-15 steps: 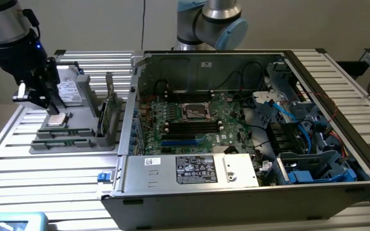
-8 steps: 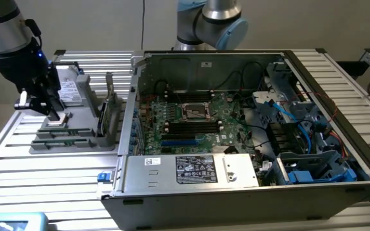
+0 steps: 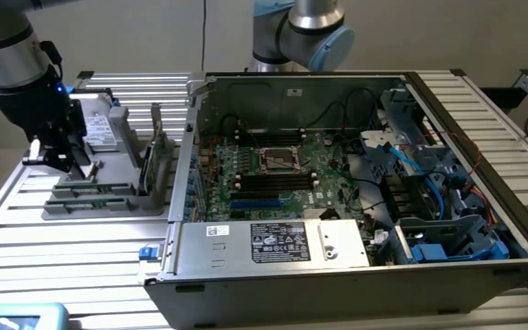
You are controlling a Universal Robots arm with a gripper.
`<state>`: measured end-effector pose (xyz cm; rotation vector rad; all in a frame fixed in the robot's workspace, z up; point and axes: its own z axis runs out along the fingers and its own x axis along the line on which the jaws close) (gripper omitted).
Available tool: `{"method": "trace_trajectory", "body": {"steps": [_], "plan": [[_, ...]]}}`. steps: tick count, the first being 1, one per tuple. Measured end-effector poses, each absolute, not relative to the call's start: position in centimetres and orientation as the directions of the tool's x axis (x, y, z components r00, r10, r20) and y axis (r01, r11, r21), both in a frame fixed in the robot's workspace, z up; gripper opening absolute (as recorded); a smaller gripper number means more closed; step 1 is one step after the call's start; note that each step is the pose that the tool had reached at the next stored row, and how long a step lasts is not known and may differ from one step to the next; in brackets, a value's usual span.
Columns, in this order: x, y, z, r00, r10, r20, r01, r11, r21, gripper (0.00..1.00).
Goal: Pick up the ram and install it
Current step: 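Pick up the ram and move it above insertion slot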
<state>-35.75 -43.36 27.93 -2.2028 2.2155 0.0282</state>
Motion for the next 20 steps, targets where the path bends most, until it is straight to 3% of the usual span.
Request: {"method": "trace_trajectory", "body": {"steps": [20], "plan": [[-36.0, -43.6, 24.3, -0.006, -1.0, -0.025, -1.0, 0.006, 0.001, 0.36]]}}
